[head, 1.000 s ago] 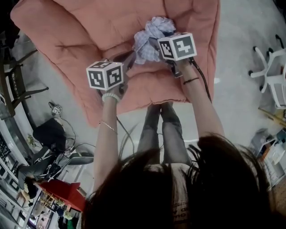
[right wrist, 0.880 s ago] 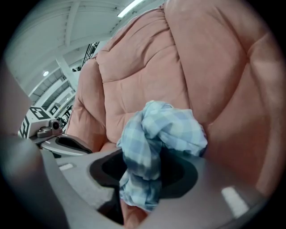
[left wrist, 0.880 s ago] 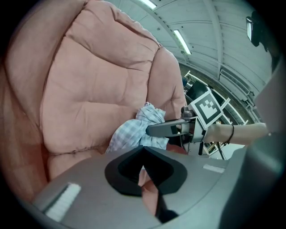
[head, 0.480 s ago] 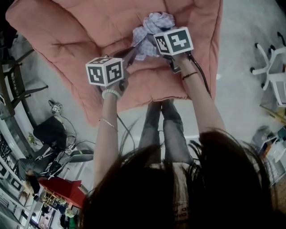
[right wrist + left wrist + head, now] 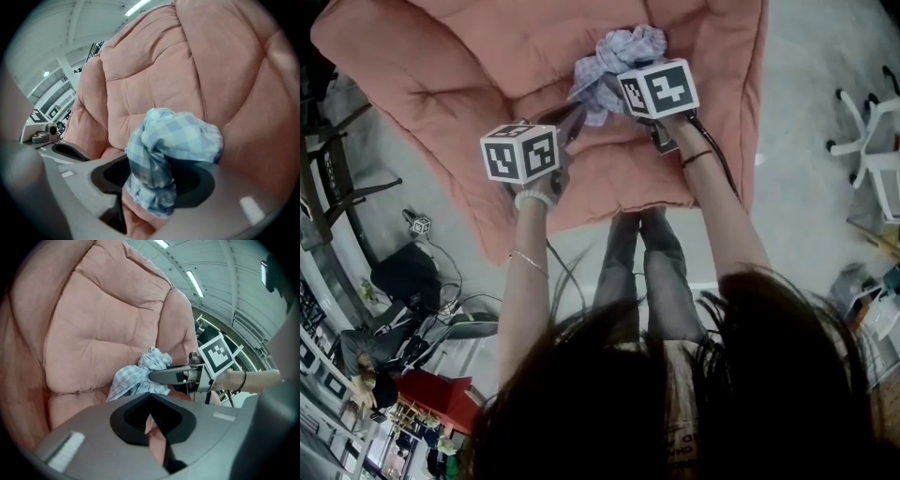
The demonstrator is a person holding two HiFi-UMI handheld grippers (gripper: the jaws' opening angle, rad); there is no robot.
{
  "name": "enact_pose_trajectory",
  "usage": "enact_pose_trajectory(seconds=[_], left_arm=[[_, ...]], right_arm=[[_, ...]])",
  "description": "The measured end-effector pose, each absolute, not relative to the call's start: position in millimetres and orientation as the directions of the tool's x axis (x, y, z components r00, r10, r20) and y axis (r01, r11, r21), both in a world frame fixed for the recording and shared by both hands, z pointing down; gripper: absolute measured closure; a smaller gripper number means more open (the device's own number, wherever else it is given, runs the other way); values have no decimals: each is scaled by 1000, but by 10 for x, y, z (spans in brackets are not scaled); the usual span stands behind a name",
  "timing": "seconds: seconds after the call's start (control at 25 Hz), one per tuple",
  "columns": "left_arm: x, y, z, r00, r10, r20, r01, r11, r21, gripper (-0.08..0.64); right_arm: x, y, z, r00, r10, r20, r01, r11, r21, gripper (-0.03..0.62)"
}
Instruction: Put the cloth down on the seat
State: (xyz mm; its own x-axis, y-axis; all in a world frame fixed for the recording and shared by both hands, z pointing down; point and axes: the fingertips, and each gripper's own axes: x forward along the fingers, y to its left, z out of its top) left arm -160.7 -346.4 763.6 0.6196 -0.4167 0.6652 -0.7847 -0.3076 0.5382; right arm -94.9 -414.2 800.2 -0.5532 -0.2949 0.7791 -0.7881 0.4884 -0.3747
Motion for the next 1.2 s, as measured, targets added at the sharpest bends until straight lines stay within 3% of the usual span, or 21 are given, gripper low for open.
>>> enact_pose_trajectory(seconds=[0.32, 1.2], left_arm=[[-1591, -3411, 7636, 619, -419, 664, -784, -295, 546, 561], [-1496, -3258, 7312, 600, -501, 624, -795, -291, 532, 561]], right_arm=[[-944, -4110, 7949, -587, -355, 727, -789, 452, -416, 296], [-908, -3800, 7633, -663, -341, 666, -729, 494, -474, 313]])
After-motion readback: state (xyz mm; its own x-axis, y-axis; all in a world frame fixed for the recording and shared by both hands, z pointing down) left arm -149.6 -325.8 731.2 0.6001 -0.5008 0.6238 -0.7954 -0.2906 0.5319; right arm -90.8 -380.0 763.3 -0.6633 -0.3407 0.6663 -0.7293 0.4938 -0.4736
